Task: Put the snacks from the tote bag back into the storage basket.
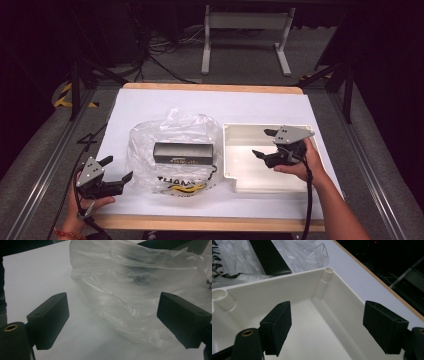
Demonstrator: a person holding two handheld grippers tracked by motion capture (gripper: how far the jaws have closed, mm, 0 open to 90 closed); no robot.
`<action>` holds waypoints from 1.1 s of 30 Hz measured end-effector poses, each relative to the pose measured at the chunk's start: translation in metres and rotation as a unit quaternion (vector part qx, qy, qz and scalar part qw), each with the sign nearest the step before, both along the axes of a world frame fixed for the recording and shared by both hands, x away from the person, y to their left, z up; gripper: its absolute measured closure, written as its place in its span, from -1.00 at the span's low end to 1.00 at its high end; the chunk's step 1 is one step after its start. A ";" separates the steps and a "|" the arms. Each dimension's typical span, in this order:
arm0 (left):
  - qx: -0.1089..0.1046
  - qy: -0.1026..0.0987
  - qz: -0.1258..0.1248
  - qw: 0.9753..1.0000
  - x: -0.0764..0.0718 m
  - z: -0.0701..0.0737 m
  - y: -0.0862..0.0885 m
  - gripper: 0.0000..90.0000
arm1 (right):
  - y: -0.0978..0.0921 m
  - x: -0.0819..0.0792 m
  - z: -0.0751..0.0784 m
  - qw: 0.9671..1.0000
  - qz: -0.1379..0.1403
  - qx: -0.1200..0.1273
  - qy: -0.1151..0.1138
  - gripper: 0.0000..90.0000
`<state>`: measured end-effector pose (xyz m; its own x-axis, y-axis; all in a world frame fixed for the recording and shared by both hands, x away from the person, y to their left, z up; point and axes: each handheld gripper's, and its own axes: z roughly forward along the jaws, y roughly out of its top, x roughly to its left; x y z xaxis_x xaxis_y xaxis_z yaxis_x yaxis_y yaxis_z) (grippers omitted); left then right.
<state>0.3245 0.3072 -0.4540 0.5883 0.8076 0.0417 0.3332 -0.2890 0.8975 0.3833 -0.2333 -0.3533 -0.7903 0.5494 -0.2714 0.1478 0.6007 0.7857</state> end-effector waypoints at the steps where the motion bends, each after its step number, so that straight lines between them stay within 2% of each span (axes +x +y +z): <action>1: 0.001 -0.001 0.000 1.000 0.000 0.000 0.000 -0.74 | 0.003 0.004 0.001 1.000 0.003 0.001 0.003 -0.48; 8: 0.001 0.004 -0.005 1.000 0.000 -0.001 -0.001 -0.74 | 0.021 0.020 0.005 1.000 0.020 -0.005 0.024 -0.50; 22: 0.003 0.003 -0.005 1.000 0.001 -0.001 -0.001 -0.74 | 0.052 0.041 0.013 0.998 0.048 -0.018 0.038 -0.51; 33: 0.004 0.001 -0.006 1.000 0.000 -0.001 0.000 -0.74 | 0.088 0.052 0.017 0.994 0.088 -0.043 0.050 -0.51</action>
<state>0.3246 0.3071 -0.4546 0.5980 0.8001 0.0463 0.3323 -0.3001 0.8941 0.4350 -0.1457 -0.3361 -0.8970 0.3793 -0.2272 0.1091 0.6879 0.7176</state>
